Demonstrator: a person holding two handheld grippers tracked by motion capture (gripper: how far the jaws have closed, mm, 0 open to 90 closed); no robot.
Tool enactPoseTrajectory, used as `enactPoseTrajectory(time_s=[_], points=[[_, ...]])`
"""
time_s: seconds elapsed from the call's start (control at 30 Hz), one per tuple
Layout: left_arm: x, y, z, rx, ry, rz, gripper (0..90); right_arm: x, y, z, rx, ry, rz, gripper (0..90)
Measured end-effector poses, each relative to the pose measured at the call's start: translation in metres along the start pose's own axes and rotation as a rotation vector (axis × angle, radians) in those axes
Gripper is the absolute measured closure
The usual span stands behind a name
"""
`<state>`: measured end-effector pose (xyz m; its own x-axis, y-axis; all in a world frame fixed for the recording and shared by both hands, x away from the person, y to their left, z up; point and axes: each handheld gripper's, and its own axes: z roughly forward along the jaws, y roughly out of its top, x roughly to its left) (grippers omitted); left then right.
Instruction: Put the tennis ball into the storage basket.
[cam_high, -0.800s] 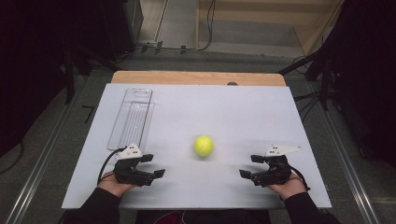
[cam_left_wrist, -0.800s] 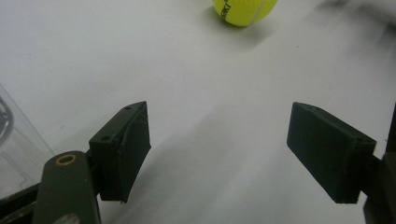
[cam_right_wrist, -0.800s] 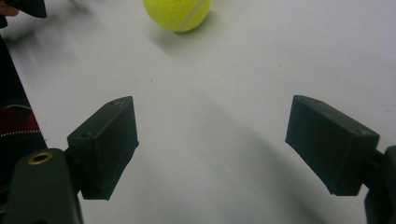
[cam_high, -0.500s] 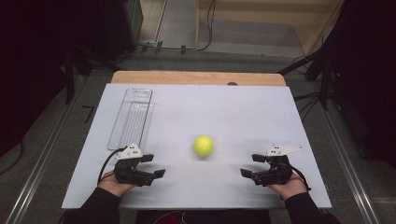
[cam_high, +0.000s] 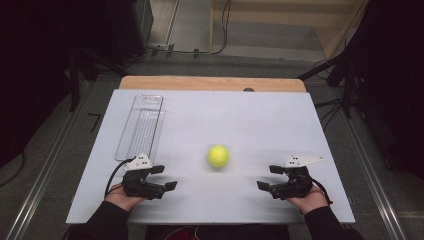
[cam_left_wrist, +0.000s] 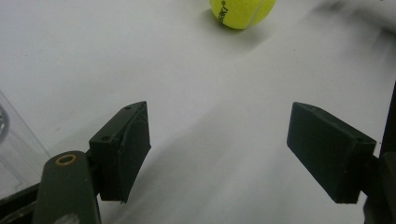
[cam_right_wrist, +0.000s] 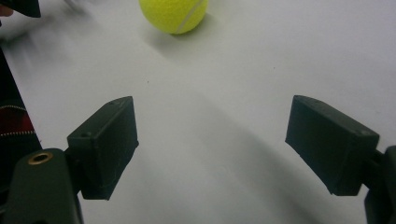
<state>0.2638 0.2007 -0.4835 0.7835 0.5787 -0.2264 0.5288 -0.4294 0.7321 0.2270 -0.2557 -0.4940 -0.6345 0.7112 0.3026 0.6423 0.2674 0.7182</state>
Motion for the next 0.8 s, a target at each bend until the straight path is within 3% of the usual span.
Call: enactPoseTrajectory(time_s=[0.8], points=[[0.001, 0.0006, -0.0003, -0.001, -0.011, -0.017, 21.6, 0.0015, 0.0008, 0.0019, 0.003, -0.008, -0.004, 14.8]])
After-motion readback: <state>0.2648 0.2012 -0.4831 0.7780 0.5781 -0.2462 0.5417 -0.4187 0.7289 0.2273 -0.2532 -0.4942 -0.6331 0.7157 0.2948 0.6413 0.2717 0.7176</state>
